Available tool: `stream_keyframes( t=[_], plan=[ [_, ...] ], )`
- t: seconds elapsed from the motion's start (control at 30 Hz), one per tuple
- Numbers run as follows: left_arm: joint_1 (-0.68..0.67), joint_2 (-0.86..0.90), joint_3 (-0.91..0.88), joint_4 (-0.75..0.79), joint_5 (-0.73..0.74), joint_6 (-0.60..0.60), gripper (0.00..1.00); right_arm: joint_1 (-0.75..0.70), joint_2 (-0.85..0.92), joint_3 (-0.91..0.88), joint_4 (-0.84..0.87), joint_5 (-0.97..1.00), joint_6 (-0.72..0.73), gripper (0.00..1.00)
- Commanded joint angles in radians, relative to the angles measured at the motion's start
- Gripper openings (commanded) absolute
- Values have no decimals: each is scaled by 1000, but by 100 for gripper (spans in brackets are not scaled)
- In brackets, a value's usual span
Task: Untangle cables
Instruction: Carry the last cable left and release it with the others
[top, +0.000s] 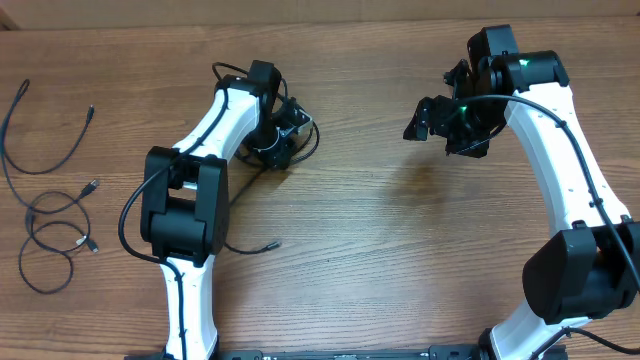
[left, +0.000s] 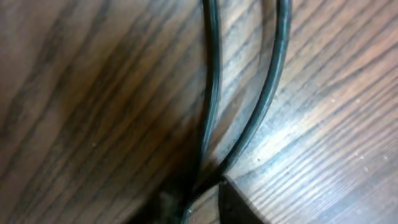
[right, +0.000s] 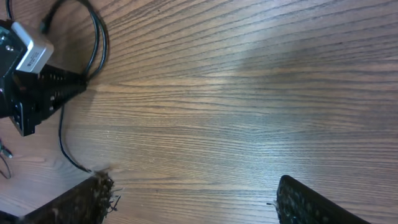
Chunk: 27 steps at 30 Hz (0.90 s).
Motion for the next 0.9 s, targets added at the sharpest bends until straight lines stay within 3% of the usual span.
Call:
stream_keyframes(
  t=[0.0, 0.23, 0.53, 0.87],
  plan=[
    [-18, 62, -9, -8, -61, -82, 4, 4, -16, 5, 1, 18, -5, 83],
    [-3, 7, 65, -64, -85, -246, 4, 4, -16, 5, 2, 17, -5, 83],
    [80, -201, 319, -125, -85, -440, 4, 4, -16, 5, -10, 17, -5, 83],
    [296, -391, 532, -53, -85, -572, 4, 4, -16, 5, -13, 17, -5, 83]
  ],
)
